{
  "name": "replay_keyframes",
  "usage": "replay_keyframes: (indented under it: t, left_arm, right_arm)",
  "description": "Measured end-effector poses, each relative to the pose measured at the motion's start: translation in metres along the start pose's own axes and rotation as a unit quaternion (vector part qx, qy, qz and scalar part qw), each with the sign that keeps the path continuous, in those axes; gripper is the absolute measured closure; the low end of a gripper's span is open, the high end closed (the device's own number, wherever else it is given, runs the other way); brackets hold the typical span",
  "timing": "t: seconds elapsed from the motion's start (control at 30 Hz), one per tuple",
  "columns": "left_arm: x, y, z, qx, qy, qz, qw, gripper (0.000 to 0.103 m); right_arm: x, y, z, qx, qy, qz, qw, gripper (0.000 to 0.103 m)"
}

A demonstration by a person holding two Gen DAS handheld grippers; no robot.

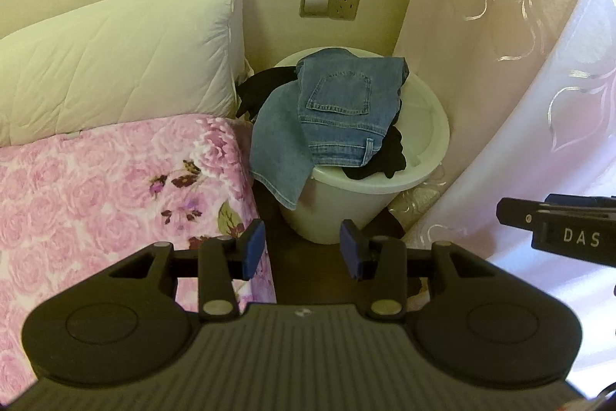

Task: Fold clothes
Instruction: 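Move both grippers toward the blue jeans on the white hamper, then close the right gripper on the jeans while the left gripper grasps them too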

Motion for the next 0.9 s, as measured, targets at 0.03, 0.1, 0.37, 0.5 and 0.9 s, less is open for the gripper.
replay_keyframes:
  t: [0.03,0.1,0.37,0.5,0.9]
  left_arm:
    - [0.001,0.0,0.001,0.0,0.0,0.001,1.0,0.064]
    - [0.004,-0.001,0.004,-0.001,0.0,0.003,1.0,0.064]
    - [0.027,-0.005,0.019,-0.008,0.003,0.01,0.9999,0.064]
    - [0.047,-0.005,0.032,-0.018,0.004,0.013,0.9998,0.064]
    - [0.149,-0.023,0.081,-0.067,0.044,-0.009,0.9967,0.065]
  right_arm:
    - [0.002,-0.001,0.002,0.001,-0.001,0.001,1.0,0.04]
    - [0.005,-0.004,0.005,0.002,-0.002,0.005,1.0,0.04]
    - [0.033,-0.015,0.024,0.0,-0.004,0.028,1.0,0.04]
    - [0.057,-0.02,0.04,-0.007,-0.008,0.054,0.998,0.04]
    - [0.155,-0.054,0.085,0.011,0.032,0.104,0.994,0.04]
Point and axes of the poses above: each gripper's, at about its wrist camera, not at the fingertips, and x roughly the way its jaws point, y to its left, z to its top, the point moved 10 cm from there along x, roughly the way its jaws point, and after that the axes turned 2 degrees about z, right-handed, at the moved point
